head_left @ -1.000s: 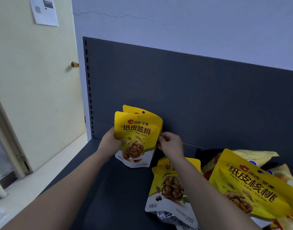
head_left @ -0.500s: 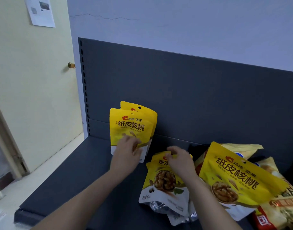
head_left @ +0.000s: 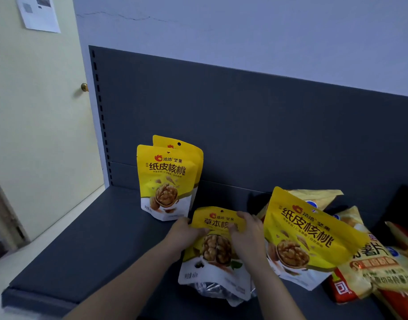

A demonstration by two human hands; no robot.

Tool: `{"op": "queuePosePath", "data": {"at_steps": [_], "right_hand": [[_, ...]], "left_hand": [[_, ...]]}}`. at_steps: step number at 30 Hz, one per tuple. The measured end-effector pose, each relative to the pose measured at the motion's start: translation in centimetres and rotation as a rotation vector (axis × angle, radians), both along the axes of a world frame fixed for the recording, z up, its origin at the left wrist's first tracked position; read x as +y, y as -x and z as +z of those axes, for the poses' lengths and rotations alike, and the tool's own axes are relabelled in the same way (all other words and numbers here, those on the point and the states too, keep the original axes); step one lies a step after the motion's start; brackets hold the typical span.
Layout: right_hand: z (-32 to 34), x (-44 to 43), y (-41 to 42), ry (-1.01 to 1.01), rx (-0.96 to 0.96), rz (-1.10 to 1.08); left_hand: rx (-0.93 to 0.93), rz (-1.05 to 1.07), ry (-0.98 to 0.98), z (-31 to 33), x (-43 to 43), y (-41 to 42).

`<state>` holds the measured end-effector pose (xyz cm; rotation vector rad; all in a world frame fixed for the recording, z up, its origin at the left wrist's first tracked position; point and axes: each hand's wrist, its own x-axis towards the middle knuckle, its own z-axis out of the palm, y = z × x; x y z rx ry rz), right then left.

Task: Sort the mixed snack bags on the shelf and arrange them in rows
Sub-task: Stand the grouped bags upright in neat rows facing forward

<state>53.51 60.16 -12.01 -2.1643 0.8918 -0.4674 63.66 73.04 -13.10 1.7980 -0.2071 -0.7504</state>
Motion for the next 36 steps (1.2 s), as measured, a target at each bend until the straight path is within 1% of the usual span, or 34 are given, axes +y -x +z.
{"op": "queuePosePath", "data": {"at_steps": [3, 5, 8, 9, 10, 11, 12, 13, 15, 17, 19, 22, 25, 29, 32, 34, 36], "right_hand": [[0.5, 0.4, 0.8, -0.050, -0.106, -0.082], [1.1, 1.2, 1.1, -0.159, -0.234, -0.100], [2.7, 2.0, 1.1, -0.380, -0.431, -0.123], [3.2, 1.9, 1.1, -0.466, -0.482, -0.139], [3.4, 1.6, 1.1, -0.531, -0.491, -0.138], [3.4, 1.2, 1.0, -0.547, -0.462, -0.115], [3.2, 0.7, 0.9, -0.480, -0.383, -0.068], [2.5, 0.0, 0.7, -0.347, -0.268, -0.013], [1.3, -0.8, 0.3, -0.110, 0.037, 0.128], [0.4, -0.9, -0.1, -0.037, 0.255, 0.228], [0.3, -0.6, -0.1, -0.012, 0.367, 0.240], [0.9, -0.8, -0.2, 0.033, 0.424, 0.194], [1.6, -0.7, -0.3, -0.033, 0.342, 0.157], [1.9, -0.3, -0.4, -0.142, 0.114, 0.211], [3.5, 0.1, 0.0, -0.255, -0.023, 0.208], [4.8, 0.1, 0.4, -0.269, -0.132, 0.195], [6.1, 0.5, 0.9, -0.241, -0.246, 0.182]], "left_hand": [[0.175, -0.095, 0.108, 1.0, 1.2, 0.2], [0.240, -0.153, 0.193, 1.6, 2.0, -0.2], [0.218, -0.185, 0.274, 3.0, 3.1, -0.8], [0.204, -0.199, 0.303, 3.4, 3.5, -1.0], [0.196, -0.218, 0.333, 3.8, 4.0, -1.2], [0.191, -0.235, 0.367, 4.2, 4.6, -1.4], [0.179, -0.243, 0.395, 4.4, 5.3, -1.8], [0.160, -0.240, 0.421, 4.7, 5.8, -2.0], [0.128, -0.199, 0.458, 5.0, 7.0, -2.5], [0.105, -0.132, 0.508, 4.9, 7.9, -2.9], [0.080, -0.070, 0.543, 4.7, 8.8, -3.1], [0.011, -0.017, 0.554, 4.7, 9.9, -3.3], [-0.058, 0.054, 0.535, 4.6, 10.5, -3.2], [-0.168, 0.170, 0.519, 4.6, 10.9, -2.9], [-0.200, 0.238, 0.541, 5.0, 11.1, -2.9], [-0.204, 0.262, 0.540, 5.3, 11.2, -2.9], [-0.214, 0.304, 0.518, 5.4, 11.2, -3.2]]}}
